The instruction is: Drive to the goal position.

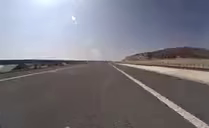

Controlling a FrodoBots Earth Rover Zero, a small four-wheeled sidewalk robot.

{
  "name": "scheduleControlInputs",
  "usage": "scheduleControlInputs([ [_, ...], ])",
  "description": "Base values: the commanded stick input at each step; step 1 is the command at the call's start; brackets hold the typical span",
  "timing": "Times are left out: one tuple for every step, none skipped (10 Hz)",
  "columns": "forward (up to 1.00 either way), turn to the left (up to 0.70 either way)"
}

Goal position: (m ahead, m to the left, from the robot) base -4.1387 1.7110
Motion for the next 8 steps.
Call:
scheduleControlInputs([
  [1.0,0.0],
  [1.0,0.0],
  [1.0,0.0],
  [1.0,0.0],
  [1.0,0.0],
  [1.0,0.0],
  [1.0,0.0],
  [1.0,0.0],
])
